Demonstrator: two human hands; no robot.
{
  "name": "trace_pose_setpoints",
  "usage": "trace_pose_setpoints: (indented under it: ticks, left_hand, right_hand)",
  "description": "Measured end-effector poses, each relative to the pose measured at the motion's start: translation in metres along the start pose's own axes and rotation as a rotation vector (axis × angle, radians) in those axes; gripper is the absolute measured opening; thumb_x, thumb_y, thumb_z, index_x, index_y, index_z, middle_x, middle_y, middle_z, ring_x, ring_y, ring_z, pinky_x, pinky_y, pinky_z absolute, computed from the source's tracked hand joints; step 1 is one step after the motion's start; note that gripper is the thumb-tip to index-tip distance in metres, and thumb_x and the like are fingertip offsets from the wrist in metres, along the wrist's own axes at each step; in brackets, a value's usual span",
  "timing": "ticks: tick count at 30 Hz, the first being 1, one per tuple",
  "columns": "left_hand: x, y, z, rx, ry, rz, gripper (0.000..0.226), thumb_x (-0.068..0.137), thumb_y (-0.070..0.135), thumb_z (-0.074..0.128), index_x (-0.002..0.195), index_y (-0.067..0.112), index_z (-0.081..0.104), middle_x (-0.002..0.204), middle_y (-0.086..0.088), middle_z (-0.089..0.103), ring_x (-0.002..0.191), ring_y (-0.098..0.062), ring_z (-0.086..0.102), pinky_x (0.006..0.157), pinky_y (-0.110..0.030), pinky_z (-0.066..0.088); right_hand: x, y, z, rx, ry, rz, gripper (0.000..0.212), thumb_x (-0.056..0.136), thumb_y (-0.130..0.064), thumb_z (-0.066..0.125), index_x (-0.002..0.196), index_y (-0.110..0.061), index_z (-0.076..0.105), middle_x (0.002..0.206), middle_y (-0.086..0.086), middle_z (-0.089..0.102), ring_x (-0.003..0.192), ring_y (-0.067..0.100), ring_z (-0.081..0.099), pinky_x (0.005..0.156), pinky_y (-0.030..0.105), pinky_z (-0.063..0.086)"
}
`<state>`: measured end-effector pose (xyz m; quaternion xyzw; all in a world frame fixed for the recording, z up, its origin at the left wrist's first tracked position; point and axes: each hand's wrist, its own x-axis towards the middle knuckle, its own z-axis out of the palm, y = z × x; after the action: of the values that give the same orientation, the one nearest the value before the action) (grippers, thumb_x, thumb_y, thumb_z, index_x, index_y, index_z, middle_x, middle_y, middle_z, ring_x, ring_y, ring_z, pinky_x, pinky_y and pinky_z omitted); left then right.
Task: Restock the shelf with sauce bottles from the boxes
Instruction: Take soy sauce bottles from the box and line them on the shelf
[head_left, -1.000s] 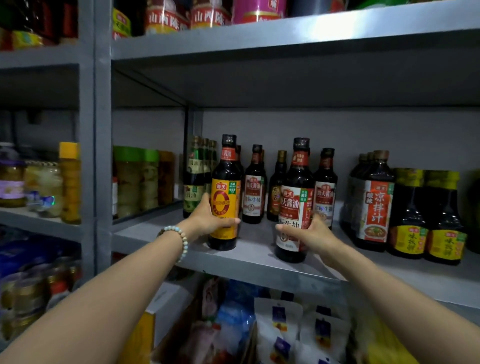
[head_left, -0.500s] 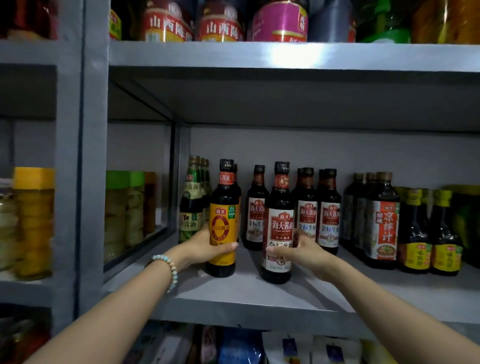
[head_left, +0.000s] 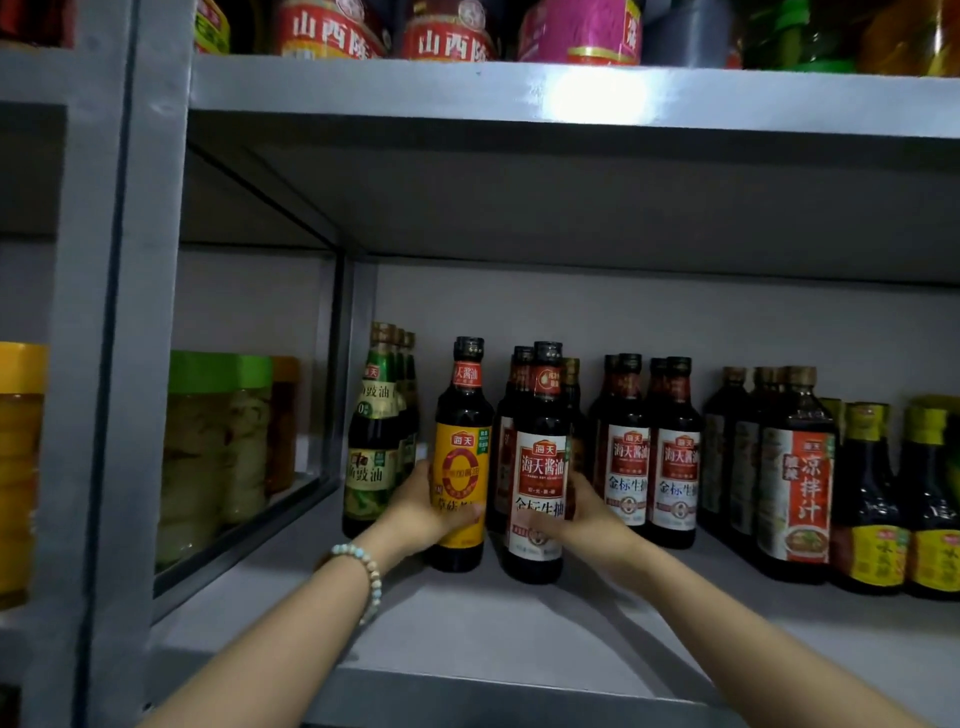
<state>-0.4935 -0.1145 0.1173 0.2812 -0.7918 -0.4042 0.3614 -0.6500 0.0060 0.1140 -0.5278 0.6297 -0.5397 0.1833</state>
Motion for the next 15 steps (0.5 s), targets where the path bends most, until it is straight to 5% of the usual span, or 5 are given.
trace_pose_setpoints:
  ticks: [3,6,15]
  left_hand:
    - [0.006,-0.001,-0.004,-0.03,0.002,0.002,0.077,0.077,0.021,0.075,0.14,0.017,0.03,0.139,-0.003,0.047,0.127,-0.021,0.046,0.094,-0.03,0.04]
    - [0.013,0.0,-0.007,-0.037,-0.017,-0.032,0.075,0.077,0.02,0.074,0.14,0.018,0.032,0.139,-0.004,0.047,0.126,-0.024,0.046,0.096,-0.036,0.043]
    - [0.029,-0.009,-0.005,-0.026,-0.012,0.018,0.07,0.08,0.021,0.072,0.139,0.02,0.036,0.137,-0.003,0.051,0.124,-0.022,0.049,0.097,-0.038,0.046]
  right_hand:
    - [0.009,0.005,-0.003,-0.016,0.013,0.011,0.057,0.079,-0.02,0.075,0.124,-0.027,0.039,0.112,-0.01,0.059,0.105,0.011,0.056,0.075,0.017,0.048]
    - [0.027,0.013,0.0,-0.011,0.06,0.033,0.064,0.076,-0.017,0.078,0.129,-0.018,0.043,0.125,0.001,0.061,0.113,0.019,0.059,0.088,0.031,0.051]
    - [0.054,0.032,0.004,-0.045,0.096,0.026,0.069,0.071,-0.023,0.082,0.129,-0.015,0.044,0.123,0.001,0.063,0.113,0.02,0.06,0.085,0.031,0.052]
